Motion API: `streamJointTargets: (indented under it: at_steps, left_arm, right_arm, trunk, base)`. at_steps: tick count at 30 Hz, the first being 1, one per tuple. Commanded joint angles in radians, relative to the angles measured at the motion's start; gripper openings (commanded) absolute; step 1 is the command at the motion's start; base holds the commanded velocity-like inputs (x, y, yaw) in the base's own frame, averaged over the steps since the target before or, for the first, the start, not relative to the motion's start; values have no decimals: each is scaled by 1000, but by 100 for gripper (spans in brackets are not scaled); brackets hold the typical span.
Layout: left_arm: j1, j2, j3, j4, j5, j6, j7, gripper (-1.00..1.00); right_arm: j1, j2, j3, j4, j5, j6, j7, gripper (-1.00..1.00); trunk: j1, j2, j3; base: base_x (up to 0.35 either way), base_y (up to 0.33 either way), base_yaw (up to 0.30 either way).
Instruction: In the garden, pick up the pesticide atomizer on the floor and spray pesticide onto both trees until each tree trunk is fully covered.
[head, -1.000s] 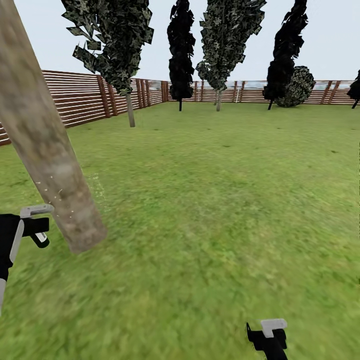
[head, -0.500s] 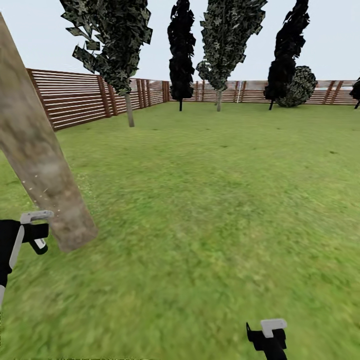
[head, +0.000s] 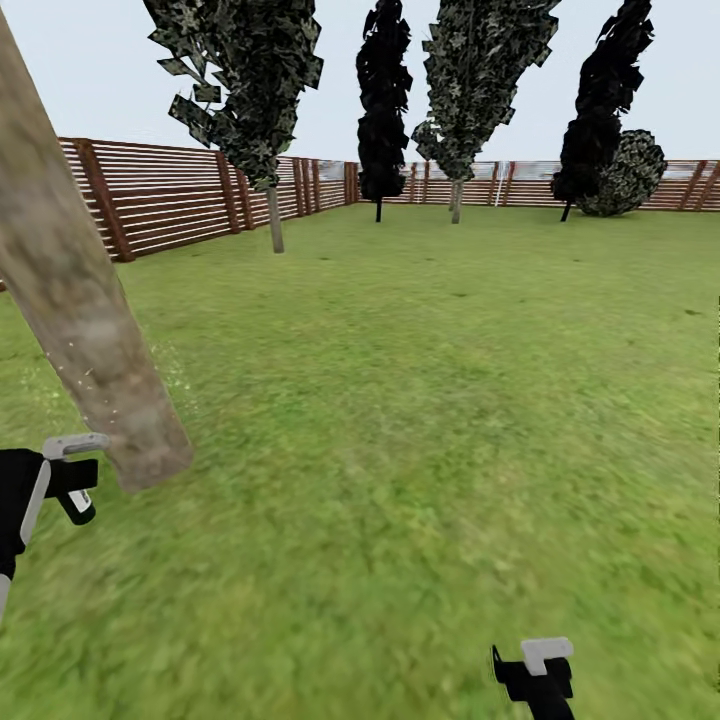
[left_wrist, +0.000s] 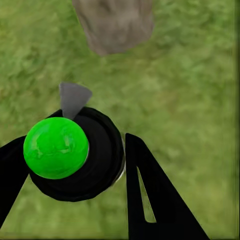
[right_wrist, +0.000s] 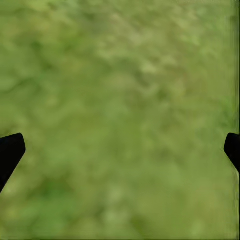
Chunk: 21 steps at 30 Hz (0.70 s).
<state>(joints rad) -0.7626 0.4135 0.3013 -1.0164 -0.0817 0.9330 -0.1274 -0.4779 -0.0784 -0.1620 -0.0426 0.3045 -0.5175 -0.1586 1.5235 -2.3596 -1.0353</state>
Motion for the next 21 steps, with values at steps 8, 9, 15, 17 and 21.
streamJointTargets:
  at_steps: [8,9,15,17,21]
  left_arm:
    - [0,1,2,1,-10,4,-8,-100]
    - [0,1,2,2,-10,4,-8,-100]
    - [0,6,27,93,-11,-41,-8,-100]
    - [0,4,29,98,-12,-68,-7,-100]
    - [1,4,30,101,-25,-76,-4,-100]
  right_arm:
    - [-1,0,-7,1,11,-3,-4,100]
    - [-1,0,-7,1,11,-3,-4,100]
    - [-1,0,-7,1,11,-3,-4,100]
    - [-1,0,-7,1,11,-3,-4,100]
    - [-1,0,-7,1,11,-3,-4,100]
  trunk:
    - [0,0,-1]
    - [0,0,-1]
    - [0,0,-1]
    - [0,0,-1]
    - [0,0,-1]
  base:
    - [200,-210,170]
    - [240,-179,274]
    - [241,-178,250]
    - [241,-178,34]
    - [241,-178,5]
